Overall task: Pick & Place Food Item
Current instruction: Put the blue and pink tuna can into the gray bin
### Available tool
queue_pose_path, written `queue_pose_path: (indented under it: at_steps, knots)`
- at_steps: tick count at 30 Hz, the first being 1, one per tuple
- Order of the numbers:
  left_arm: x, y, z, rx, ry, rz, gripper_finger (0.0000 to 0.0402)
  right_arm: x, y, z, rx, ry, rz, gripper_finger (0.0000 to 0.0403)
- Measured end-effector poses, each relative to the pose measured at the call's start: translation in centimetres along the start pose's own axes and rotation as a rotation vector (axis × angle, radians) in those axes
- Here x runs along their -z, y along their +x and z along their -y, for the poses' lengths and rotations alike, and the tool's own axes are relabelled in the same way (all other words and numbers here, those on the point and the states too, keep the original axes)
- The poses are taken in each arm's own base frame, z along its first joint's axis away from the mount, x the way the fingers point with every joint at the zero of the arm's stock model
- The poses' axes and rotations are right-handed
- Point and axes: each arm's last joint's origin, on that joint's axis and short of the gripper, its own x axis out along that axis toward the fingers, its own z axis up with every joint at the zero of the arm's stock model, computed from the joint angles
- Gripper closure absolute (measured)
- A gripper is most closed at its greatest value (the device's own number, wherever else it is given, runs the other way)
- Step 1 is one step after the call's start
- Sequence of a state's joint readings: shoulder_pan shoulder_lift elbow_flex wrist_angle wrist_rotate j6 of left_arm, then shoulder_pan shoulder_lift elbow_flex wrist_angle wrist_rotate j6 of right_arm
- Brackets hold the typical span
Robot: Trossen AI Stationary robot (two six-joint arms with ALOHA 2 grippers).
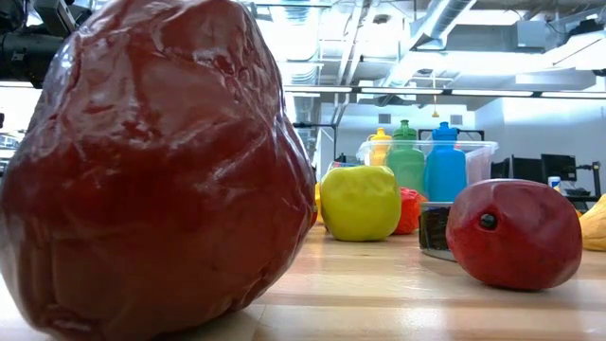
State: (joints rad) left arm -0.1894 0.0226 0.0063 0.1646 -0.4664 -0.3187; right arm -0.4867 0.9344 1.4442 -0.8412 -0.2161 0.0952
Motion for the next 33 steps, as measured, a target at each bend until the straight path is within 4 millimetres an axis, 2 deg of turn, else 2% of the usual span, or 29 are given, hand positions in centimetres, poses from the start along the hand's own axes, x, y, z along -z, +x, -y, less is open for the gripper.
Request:
queue_pose_path:
  at_steps: [6, 13, 17, 23, 28, 33]
  knots:
    - [-0.7, 0.0, 0.2, 0.023, -0.055, 0.069, 0.0401, 2.1, 1.4, -2.7, -0.192, -0.052, -0.117, 0.0226]
    - [-2.8, -0.3, 0.5, 0.017, -0.195, 0.277, 0.0401, 5.7, 4.4, -4.9, -0.329, -0.094, -0.228, 0.0240]
    - [-3.6, -0.6, 0.6, 0.040, -0.243, 0.360, 0.0401, 8.1, 6.0, -5.3, -0.354, -0.112, -0.236, 0.0249]
    - [-4.5, -0.9, 0.7, 0.069, -0.297, 0.448, 0.0402, 11.1, 8.1, -5.0, -0.347, -0.036, -0.223, 0.0262]
    - [-5.9, -1.1, 1.1, 0.110, -0.426, 0.512, 0.0402, 11.6, 8.4, -5.2, -0.367, -0.028, -0.206, 0.0271]
    - [-10.3, 0.4, 3.5, 0.183, -0.508, 0.490, 0.0402, 11.1, 8.3, -5.3, -0.378, -0.029, -0.159, 0.0276]
